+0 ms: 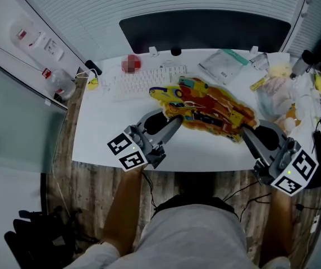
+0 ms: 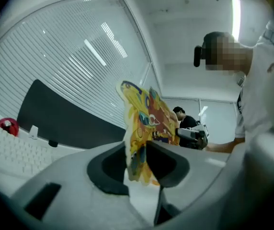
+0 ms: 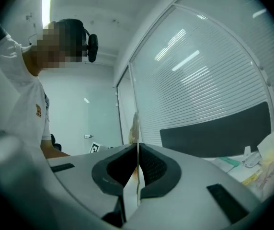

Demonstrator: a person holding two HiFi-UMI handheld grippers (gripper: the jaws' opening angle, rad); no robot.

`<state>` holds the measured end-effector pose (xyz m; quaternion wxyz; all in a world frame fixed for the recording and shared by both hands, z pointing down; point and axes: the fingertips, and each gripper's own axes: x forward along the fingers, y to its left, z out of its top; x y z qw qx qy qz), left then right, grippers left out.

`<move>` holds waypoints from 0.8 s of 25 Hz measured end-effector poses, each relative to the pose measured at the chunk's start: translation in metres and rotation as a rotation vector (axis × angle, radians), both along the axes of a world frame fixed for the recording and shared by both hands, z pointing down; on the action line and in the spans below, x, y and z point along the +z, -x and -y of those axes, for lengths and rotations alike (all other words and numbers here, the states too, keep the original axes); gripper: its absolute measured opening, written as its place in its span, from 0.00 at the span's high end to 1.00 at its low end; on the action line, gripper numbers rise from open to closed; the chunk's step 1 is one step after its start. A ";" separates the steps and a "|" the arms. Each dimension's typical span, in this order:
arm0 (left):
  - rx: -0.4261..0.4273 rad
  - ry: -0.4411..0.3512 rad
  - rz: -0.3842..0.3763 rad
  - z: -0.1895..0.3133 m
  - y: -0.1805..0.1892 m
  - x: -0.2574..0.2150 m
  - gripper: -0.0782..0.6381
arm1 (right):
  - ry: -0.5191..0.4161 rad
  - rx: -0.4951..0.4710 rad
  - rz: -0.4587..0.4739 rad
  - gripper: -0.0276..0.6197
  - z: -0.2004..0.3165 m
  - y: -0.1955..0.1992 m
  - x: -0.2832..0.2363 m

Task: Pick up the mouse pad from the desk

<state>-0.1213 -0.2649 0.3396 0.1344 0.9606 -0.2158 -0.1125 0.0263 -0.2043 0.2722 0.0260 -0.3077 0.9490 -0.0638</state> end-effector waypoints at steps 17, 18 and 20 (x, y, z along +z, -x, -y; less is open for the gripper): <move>-0.259 -0.142 0.325 -0.017 -0.004 -0.016 0.85 | -0.060 0.375 -0.204 0.93 0.045 -0.012 0.043; -0.261 -0.149 0.328 -0.018 -0.004 -0.018 0.85 | -0.061 0.377 -0.197 0.93 0.045 -0.012 0.043; -0.267 -0.159 0.332 -0.019 -0.004 -0.021 0.86 | -0.061 0.376 -0.179 0.93 0.044 -0.013 0.041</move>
